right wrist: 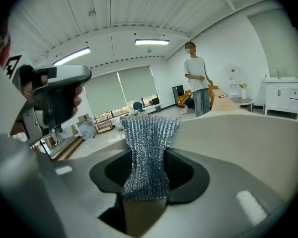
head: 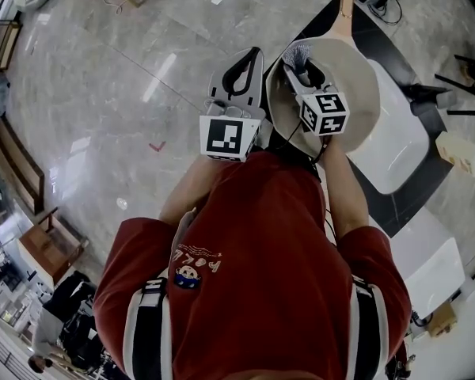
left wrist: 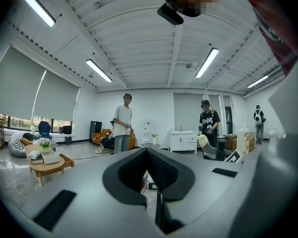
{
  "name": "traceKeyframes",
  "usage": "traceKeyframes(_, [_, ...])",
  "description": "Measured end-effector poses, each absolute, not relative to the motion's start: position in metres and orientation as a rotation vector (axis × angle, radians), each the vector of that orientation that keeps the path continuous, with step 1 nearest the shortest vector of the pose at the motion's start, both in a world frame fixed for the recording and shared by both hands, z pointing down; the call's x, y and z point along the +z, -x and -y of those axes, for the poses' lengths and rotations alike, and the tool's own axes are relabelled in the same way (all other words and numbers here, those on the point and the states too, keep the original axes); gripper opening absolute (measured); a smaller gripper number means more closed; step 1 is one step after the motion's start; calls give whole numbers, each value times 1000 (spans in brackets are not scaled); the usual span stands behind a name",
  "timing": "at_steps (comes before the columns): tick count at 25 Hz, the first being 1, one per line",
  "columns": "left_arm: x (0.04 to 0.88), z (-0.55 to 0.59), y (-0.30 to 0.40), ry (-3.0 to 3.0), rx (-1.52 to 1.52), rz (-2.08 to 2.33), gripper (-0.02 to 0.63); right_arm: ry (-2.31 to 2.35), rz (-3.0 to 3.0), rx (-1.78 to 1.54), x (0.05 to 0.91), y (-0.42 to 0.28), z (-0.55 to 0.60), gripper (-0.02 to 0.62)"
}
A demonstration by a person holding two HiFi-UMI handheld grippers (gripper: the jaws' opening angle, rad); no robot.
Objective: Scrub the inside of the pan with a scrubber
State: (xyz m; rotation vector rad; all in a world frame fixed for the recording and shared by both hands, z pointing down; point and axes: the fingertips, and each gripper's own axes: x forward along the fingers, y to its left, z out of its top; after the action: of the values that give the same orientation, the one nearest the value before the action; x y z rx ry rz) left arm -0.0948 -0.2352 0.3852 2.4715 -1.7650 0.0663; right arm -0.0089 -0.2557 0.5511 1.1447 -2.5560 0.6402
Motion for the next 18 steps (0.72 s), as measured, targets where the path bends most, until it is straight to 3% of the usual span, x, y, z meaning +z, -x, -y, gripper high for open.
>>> traceKeyframes(18, [404, 222, 85, -2516, 111, 1693, 5, -456, 2590, 703, 549, 37, 175, 202])
